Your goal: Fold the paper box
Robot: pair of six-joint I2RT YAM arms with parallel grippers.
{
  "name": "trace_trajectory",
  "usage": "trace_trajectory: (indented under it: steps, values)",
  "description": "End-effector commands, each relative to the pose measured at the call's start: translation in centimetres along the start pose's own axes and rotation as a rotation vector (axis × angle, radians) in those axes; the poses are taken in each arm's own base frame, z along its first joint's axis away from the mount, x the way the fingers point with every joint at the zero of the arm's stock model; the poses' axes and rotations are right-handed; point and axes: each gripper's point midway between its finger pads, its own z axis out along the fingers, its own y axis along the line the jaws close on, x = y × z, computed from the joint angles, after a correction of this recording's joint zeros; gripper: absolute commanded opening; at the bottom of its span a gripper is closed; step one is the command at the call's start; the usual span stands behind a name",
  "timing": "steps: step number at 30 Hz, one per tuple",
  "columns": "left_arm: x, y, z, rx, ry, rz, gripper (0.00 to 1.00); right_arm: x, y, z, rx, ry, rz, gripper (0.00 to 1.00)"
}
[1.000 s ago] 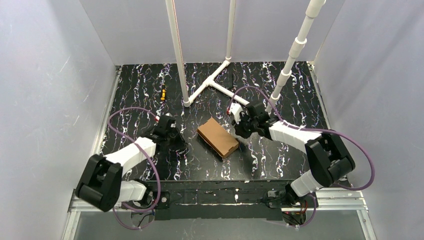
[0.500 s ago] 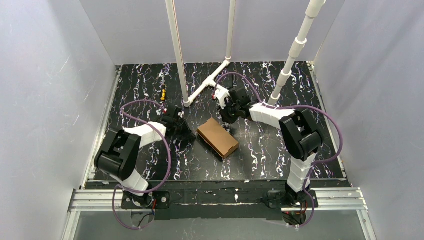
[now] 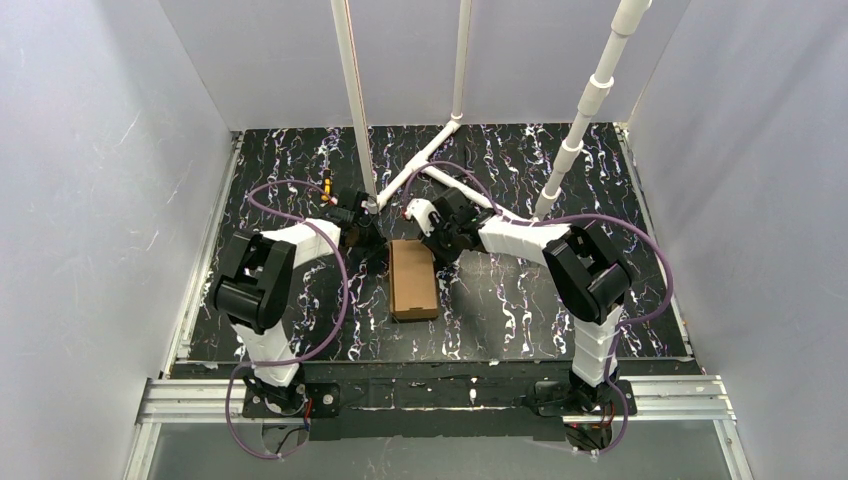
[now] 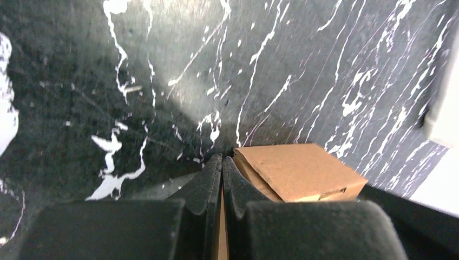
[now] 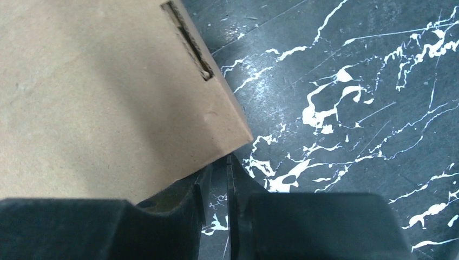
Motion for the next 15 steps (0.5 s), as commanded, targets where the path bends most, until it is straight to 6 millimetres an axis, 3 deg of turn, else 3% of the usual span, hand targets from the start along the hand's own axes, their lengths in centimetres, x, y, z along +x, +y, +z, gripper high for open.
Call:
trace_trajectory:
  steps: [1, 4, 8, 15]
  values:
    - [1.5, 0.1, -2.8, -0.037, 0.012, 0.114, 0.0, -1.0, -2.4, -1.2, 0.04, -0.06, 0.063, 0.28]
    - [1.2, 1.5, -4.3, -0.101, -0.016, 0.18, 0.0, -1.6, -2.6, -2.4, 0.048, -0.103, 0.06, 0.32]
    - [0.4, 1.9, -5.6, -0.134, -0.055, 0.236, 0.0, -1.4, -2.5, -2.5, 0.048, -0.115, 0.08, 0.33]
    - [-0.2, 1.8, -3.9, -0.175, -0.031, 0.213, 0.0, -1.9, -3.8, -1.1, 0.102, -0.116, 0.173, 0.33]
